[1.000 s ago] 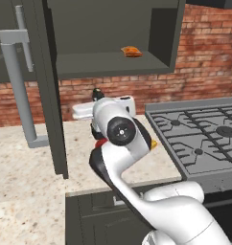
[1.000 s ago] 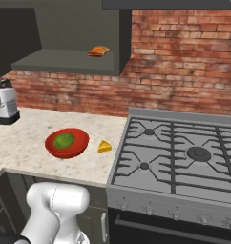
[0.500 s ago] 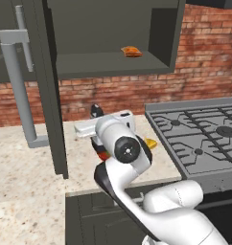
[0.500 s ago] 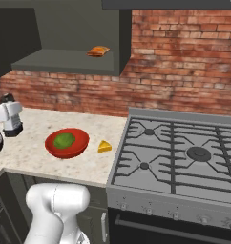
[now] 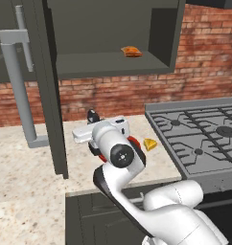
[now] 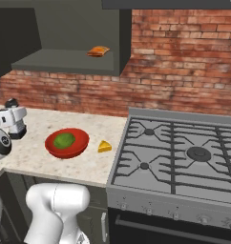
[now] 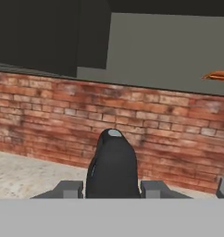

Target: Pick the cheese from the fridge and the cheese grater from the cabinet and place them next to the salad bowl.

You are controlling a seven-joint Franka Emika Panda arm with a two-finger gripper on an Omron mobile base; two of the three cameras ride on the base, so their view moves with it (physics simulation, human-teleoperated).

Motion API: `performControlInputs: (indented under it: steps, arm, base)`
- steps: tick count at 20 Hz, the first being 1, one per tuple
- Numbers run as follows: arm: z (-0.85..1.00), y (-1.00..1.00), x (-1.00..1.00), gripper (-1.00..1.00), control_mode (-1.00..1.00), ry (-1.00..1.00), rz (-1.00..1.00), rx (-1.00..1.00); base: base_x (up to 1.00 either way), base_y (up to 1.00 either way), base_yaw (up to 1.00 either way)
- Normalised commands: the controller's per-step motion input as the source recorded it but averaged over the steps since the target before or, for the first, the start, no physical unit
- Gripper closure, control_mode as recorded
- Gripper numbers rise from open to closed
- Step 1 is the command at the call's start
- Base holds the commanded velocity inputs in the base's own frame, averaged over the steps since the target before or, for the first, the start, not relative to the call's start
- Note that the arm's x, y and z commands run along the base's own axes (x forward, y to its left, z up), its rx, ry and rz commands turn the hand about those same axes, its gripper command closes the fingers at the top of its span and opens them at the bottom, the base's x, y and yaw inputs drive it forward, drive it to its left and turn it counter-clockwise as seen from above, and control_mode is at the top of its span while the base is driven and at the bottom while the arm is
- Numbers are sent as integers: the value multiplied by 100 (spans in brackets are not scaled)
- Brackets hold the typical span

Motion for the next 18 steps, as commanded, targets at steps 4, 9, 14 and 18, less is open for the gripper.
performControlInputs:
  steps: [4,9,14,18]
  arm:
    - [-13,0,21,100,-100,-3,0,0]
    - [-24,8,24,100,-100,0,0,0]
    - [-31,16,24,100,-100,0,0,0]
    - [-37,5,15,100,-100,0,0,0]
  base:
    - [0,0,0]
    - [0,0,0]
    - [0,0,0]
    - [0,0,0]
